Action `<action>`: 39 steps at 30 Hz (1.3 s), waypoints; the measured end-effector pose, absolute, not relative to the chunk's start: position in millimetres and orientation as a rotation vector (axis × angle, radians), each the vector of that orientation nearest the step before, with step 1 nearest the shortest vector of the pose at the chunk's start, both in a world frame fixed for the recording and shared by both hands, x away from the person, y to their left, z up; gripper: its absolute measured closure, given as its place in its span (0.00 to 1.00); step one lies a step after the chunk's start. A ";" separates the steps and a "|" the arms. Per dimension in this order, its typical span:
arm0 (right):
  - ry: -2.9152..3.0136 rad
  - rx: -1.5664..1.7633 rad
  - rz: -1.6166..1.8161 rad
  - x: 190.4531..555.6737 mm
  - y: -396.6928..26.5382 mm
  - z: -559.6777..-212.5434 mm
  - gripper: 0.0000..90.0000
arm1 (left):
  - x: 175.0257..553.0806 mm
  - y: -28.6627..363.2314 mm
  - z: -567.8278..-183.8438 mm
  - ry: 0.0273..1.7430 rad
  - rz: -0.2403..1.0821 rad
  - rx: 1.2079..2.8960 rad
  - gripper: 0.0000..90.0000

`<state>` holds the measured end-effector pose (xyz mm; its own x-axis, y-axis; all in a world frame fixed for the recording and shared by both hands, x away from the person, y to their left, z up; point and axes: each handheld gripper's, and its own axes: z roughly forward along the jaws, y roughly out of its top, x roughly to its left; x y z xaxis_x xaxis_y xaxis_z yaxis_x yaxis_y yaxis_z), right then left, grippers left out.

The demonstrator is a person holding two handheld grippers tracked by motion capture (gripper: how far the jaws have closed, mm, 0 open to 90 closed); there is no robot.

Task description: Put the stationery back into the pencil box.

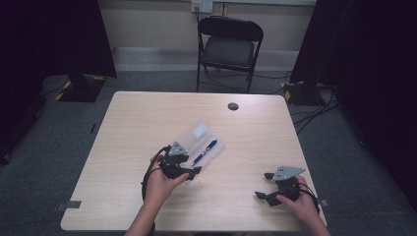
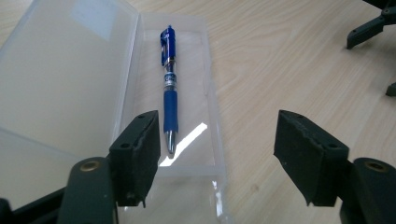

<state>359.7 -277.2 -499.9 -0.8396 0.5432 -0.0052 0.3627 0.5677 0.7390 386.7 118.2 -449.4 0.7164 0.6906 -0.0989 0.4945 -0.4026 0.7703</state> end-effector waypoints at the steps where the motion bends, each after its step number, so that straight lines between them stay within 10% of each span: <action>1: 2.569 0.755 1.132 359.7 -277.2 -499.9 0.18 | 384.7 119.1 -449.1 0.902 0.291 2.073 0.34; 39: 2.567 0.758 1.133 359.5 -277.2 -499.9 0.18 | 344.9 181.0 -460.0 0.956 0.310 2.029 0.25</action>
